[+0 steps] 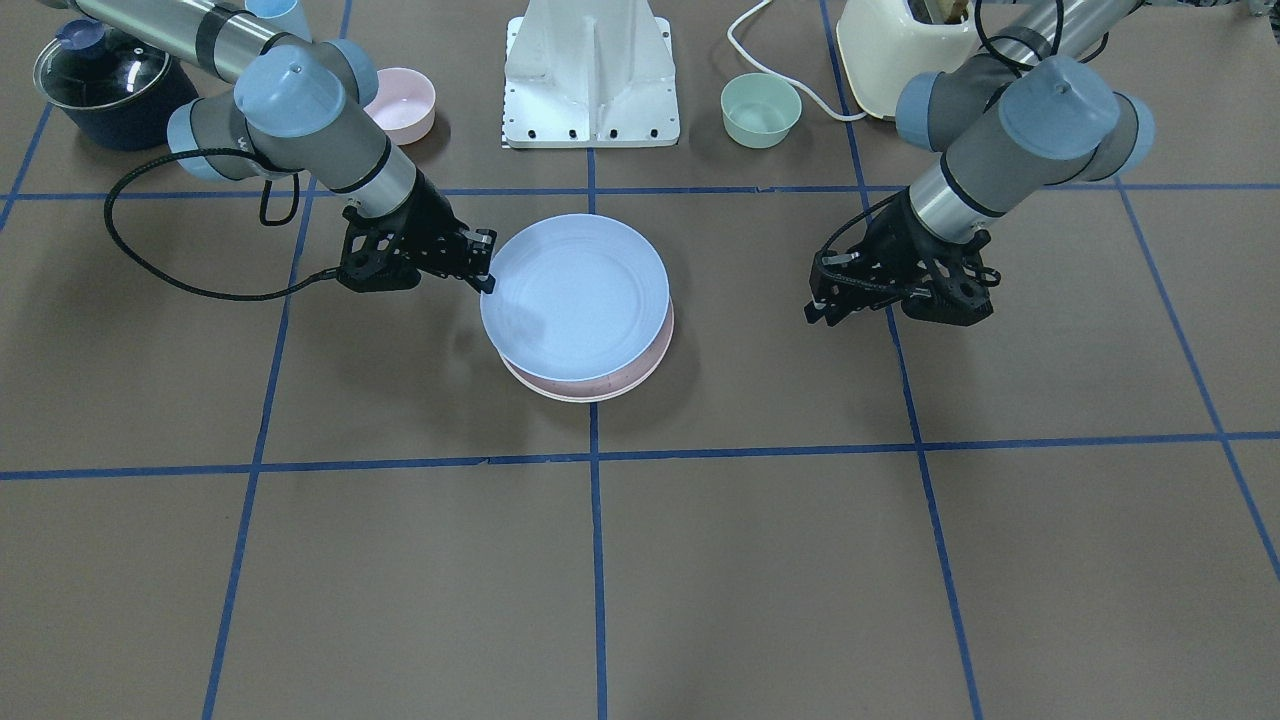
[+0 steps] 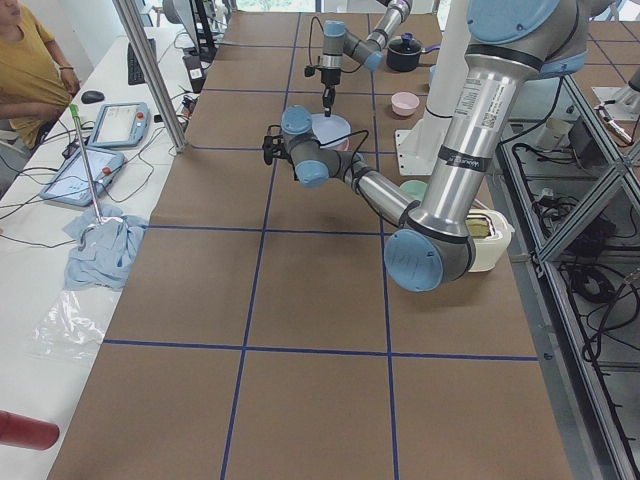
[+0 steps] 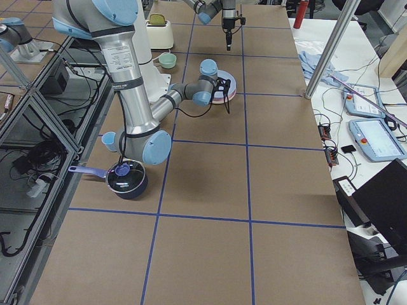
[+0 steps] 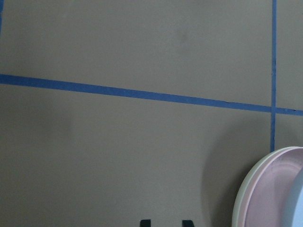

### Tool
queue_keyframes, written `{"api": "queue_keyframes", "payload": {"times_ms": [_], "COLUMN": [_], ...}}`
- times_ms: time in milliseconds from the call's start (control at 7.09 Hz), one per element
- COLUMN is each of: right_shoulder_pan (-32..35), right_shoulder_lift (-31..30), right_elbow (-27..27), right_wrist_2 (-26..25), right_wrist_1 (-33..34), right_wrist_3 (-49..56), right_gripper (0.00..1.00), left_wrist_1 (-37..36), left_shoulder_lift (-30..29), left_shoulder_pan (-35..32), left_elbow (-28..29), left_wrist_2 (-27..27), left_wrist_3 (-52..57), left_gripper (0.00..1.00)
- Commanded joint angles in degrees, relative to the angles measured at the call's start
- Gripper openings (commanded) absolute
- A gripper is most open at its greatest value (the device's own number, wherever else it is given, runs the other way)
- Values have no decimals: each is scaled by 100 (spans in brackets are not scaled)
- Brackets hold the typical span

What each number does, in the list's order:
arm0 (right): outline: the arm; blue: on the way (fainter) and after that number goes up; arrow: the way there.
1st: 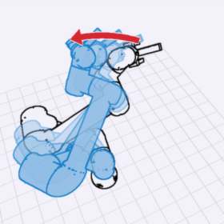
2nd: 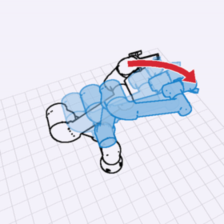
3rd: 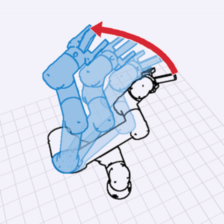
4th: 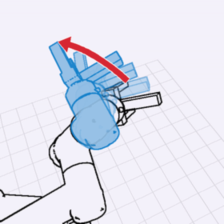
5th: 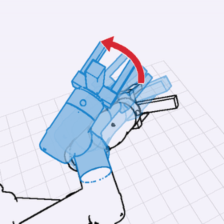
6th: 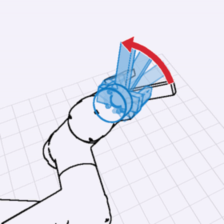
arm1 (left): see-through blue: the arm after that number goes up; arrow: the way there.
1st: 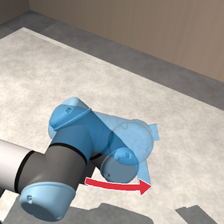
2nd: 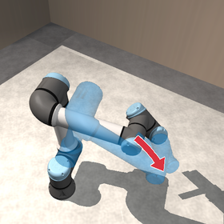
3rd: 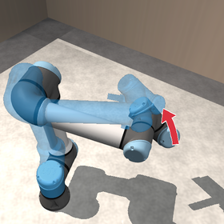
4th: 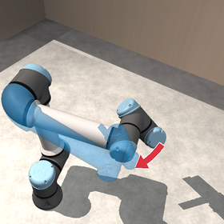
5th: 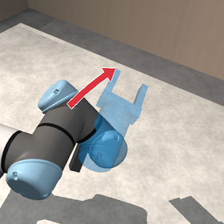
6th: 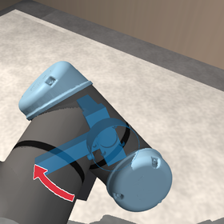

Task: Stack three plates with pink and blue
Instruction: 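Lower the blue plate onto the pink plate and open the right gripper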

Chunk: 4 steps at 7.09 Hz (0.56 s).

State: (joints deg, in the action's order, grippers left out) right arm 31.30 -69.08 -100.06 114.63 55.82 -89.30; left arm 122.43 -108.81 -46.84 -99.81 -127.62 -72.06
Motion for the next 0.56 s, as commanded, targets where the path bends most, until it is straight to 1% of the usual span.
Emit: {"api": "queue_keyframes", "payload": {"times_ms": [0, 282, 423], "right_shoulder_pan": [-28, -28, -28], "right_shoulder_lift": [44, 44, 53], "right_elbow": [-48, -84, -83], "right_wrist_2": [-2, -11, -20], "right_wrist_1": [183, 192, 192], "right_wrist_3": [0, 0, 0], "right_gripper": [0, 0, 9], "left_wrist_1": [0, 8, 8], "left_shoulder_lift": [0, 26, 27], "left_shoulder_pan": [0, 0, 8], "left_elbow": [-12, 5, 5], "left_wrist_2": [0, 0, 0], "left_wrist_3": [-1, -1, -1], "left_gripper": [34, 34, 34]}}
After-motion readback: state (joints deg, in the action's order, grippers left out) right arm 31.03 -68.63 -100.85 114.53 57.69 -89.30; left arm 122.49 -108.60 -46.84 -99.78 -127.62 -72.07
